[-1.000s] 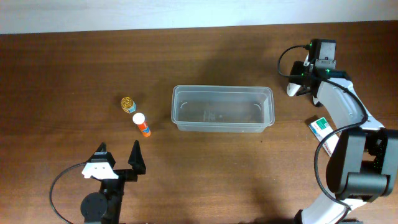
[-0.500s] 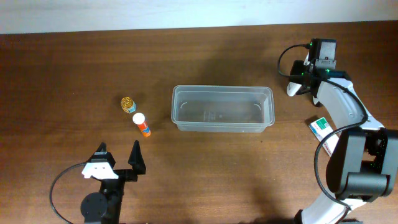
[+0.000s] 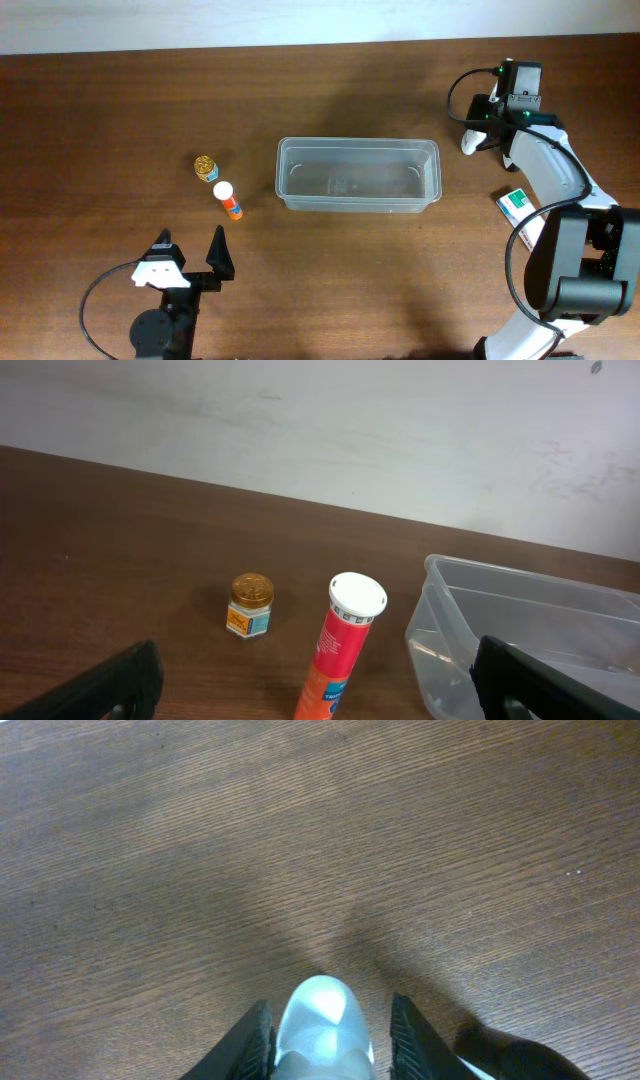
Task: Pack container
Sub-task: 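Lift the white spray bottle with the right gripper toward the container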
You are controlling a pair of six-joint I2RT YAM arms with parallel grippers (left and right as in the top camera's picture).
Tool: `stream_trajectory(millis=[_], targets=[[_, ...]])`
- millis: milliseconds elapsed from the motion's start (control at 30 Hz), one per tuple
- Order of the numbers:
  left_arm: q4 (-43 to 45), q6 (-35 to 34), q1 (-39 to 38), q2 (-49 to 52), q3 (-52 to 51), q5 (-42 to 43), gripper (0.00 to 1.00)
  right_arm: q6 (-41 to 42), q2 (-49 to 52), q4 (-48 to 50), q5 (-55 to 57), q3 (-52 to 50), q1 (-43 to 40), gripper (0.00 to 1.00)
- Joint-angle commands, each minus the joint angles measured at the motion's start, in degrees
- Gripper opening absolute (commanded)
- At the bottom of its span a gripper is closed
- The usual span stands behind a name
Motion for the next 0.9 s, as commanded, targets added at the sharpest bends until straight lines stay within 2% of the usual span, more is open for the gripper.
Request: stream_trajectory(millis=[0,333,533,867], targets=[[-0.2,0.9,0.3,-0.5,-0.2,0.6,0.99,0.1,0.3,0.3,1.1,1.2,-0.3,0.29],[-0.2,0.9,0.3,-0.5,-0.2,0.6,0.99,0.1,-0.1,-0.2,1.1,1.2,-0.3,0.22],[-0.2,0.9,0.3,-0.5,-0.2,0.6,0.99,0.1,-1.9,-1.3,1.0,1.2,-0.3,0.22],[-0.2,0.9,0.3,-0.5,-0.2,0.6,0.99,0.1,-11.9,-7.0,-2.3,1.2,-0.2,0.22]])
